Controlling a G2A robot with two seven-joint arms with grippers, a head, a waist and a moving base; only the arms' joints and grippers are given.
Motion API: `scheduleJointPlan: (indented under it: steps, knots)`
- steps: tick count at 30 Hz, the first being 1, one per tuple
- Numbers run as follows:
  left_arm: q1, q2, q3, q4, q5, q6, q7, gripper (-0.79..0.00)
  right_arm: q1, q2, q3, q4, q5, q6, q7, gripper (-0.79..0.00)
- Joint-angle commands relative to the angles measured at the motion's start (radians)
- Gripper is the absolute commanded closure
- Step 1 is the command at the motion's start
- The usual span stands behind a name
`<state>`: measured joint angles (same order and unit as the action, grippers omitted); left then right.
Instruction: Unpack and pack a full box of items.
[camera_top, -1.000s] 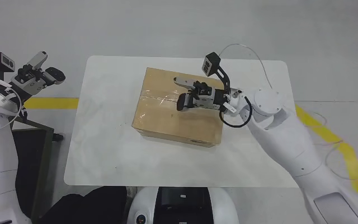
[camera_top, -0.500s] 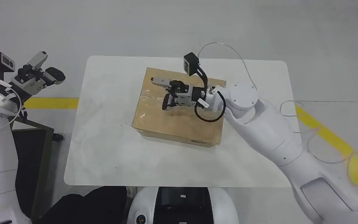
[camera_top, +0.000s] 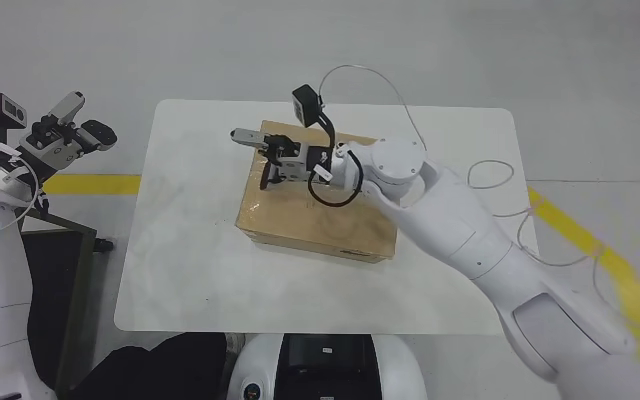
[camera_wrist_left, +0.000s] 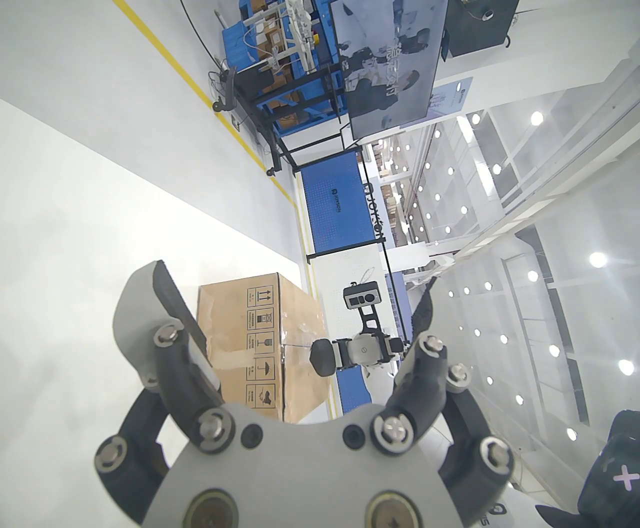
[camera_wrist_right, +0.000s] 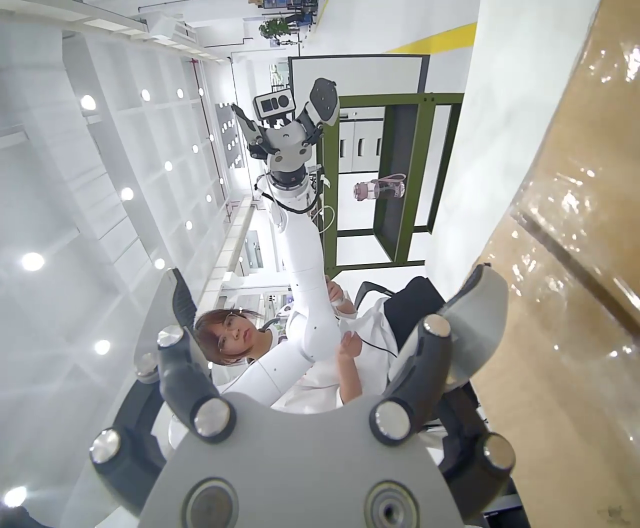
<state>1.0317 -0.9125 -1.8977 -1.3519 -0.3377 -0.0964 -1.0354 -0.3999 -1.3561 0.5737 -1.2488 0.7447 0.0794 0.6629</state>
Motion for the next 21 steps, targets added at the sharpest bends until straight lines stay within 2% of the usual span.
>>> scheduleJointPlan:
  steps: [1,15,21]
  knots:
    - [0.0,0.0,0.0,0.0,0.0,0.0,0.0,-0.785,0.012,-0.015,-0.01,0.022,0.0,-0.006,-0.004,-0.785]
    - [0.0,0.0,0.0,0.0,0.0,0.0,0.0,-0.785,0.089,-0.137,-0.078,0.199,-0.002,-0.069,-0.001,-0.785]
    - [0.0,0.0,0.0,0.0,0.0,0.0,0.0,-0.785,0.102,-0.171,-0.078,0.287,-0.003,-0.066,0.033,-0.785]
